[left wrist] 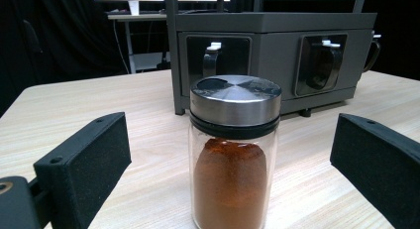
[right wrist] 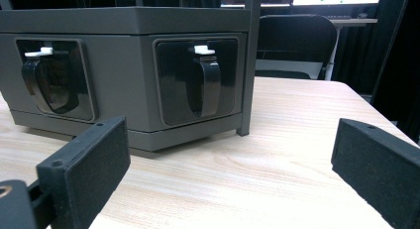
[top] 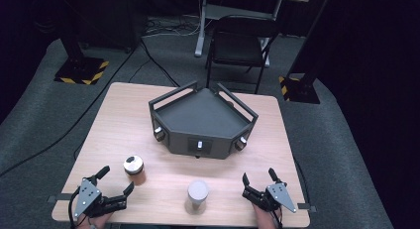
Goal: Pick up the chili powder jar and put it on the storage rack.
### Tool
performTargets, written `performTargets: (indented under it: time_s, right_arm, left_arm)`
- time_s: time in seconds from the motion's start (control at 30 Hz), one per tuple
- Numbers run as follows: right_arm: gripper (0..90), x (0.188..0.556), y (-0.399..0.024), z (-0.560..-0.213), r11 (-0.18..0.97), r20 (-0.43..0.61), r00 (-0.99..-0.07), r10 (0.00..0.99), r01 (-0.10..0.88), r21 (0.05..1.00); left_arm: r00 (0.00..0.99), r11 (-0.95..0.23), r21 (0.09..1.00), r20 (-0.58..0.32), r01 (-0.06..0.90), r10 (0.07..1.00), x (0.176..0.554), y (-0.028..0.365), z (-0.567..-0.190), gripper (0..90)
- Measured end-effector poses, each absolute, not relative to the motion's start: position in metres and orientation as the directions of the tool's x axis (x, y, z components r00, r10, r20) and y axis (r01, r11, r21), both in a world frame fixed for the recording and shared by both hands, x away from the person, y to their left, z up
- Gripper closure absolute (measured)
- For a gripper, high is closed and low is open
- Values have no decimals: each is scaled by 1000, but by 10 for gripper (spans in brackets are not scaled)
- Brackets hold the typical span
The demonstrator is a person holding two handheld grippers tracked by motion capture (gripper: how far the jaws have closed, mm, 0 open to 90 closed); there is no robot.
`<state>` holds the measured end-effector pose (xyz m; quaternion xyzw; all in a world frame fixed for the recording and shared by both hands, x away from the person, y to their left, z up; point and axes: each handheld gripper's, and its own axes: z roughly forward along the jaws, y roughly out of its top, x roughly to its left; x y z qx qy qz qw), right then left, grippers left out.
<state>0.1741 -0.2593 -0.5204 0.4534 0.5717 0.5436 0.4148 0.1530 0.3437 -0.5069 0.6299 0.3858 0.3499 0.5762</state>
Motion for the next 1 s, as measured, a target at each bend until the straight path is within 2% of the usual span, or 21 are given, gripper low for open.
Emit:
performTargets:
  time_s: [0.33,1.0]
  right_arm:
    - [7,175,-260,-520,-4,21,-250,968,69,998]
    - [12,177,-263,-520,-5,25,-263,964,77,997]
  left_arm:
    - [452,-42,996,0,84,892,158,342,-505,17]
    - [477,-63,991,-1,118,879,202,316,-496,20]
